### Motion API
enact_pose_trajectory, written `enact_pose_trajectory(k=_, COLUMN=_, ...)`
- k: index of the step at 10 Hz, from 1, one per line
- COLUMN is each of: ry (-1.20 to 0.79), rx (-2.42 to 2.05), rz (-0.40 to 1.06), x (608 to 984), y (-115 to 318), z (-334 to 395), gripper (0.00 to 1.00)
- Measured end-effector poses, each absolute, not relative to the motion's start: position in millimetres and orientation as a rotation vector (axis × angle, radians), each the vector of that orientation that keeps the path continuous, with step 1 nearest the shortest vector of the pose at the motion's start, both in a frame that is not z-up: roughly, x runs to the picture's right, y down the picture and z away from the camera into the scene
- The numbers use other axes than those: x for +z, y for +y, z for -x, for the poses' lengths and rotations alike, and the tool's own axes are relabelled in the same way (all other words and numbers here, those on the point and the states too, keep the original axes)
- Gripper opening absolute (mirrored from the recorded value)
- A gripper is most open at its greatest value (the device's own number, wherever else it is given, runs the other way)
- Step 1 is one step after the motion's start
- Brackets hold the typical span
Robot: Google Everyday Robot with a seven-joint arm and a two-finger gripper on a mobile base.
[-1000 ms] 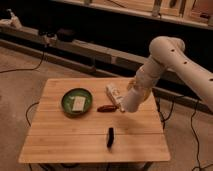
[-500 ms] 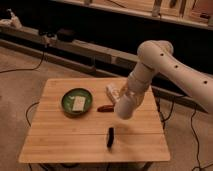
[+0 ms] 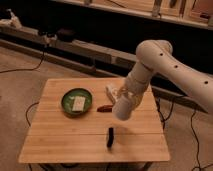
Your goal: Place the pepper on the white sponge
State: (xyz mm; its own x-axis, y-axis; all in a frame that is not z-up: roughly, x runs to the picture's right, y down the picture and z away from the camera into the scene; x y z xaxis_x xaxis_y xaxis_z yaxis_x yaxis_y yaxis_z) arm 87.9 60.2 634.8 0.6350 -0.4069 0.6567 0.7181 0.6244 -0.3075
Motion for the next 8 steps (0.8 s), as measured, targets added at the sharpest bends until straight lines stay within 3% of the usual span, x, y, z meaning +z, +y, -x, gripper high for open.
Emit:
enact_pose_trajectory(k=3, ry=-0.605, rx=-0.802, rz=0.605, x=619, y=78, z=-59, gripper=0.00)
enact_pose_trajectory(k=8, ry=-0.594, rx=-0.820, rz=0.702, x=634, y=113, z=-45, gripper=0.00)
